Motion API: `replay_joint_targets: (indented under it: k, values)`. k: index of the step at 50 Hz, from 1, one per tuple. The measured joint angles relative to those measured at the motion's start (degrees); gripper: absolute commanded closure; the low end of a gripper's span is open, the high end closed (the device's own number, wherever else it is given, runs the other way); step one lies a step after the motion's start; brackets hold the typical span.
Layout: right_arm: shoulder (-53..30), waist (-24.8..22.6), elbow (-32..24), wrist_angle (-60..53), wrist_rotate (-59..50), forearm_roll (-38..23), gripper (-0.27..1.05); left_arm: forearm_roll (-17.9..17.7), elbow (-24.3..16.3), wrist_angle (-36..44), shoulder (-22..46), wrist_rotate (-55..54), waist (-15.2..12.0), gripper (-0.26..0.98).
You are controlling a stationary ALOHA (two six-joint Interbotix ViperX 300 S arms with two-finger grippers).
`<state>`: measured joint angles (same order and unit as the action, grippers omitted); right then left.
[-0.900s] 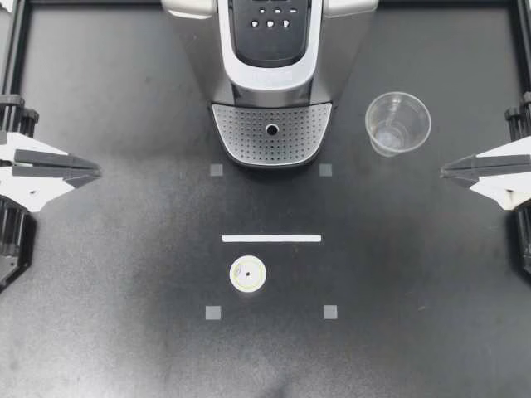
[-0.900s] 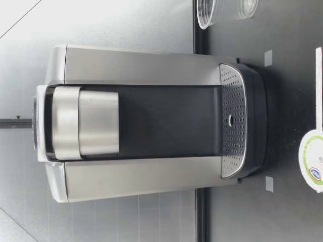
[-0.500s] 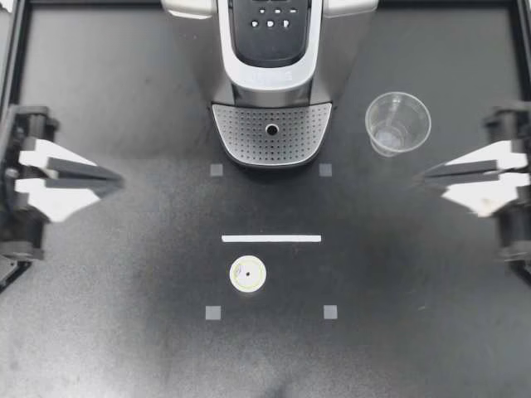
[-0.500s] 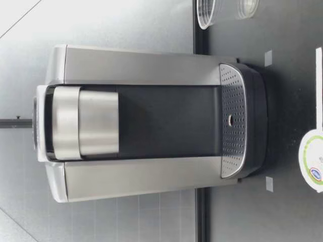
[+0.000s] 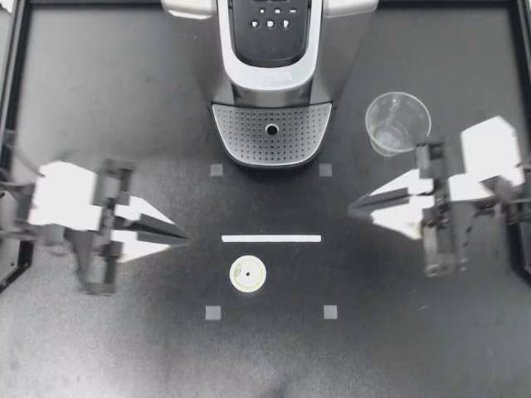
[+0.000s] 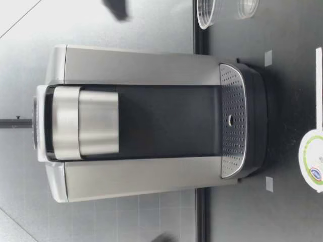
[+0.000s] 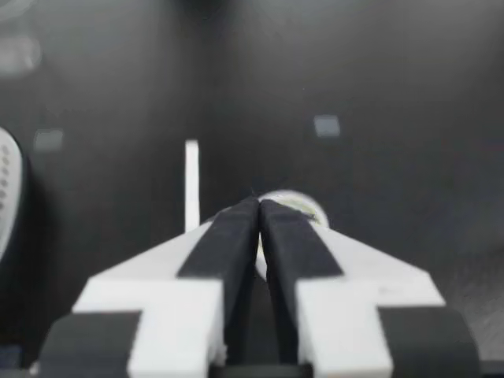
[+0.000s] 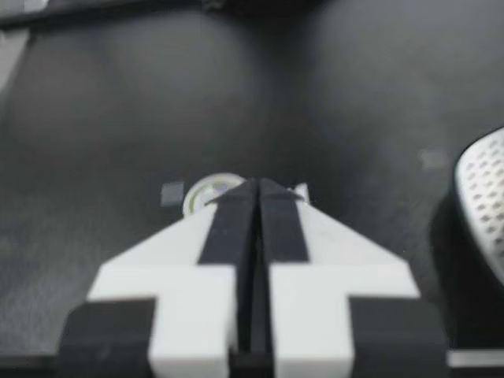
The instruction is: Place the coffee capsule inside the capsule container, then place the cup onto the center of the cup tray, then push the 'Hot Water' and 'Travel Mug' buttons.
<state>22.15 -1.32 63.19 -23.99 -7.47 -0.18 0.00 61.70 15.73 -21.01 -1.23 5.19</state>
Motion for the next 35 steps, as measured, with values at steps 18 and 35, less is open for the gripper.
replay_joint_targets:
  k: [18, 35]
  values:
    - [-13.36, -2.20, -6.77, 1.85, 0.00, 0.00, 0.64, 0.09, -6.94, -10.02, 8.96, 0.53, 0.18, 0.41]
    - [-20.30, -3.78, -10.11, 2.46, 0.09, -0.53, 0.64, 0.09, -10.11, -10.90, 16.17, 0.18, 1.23, -0.08]
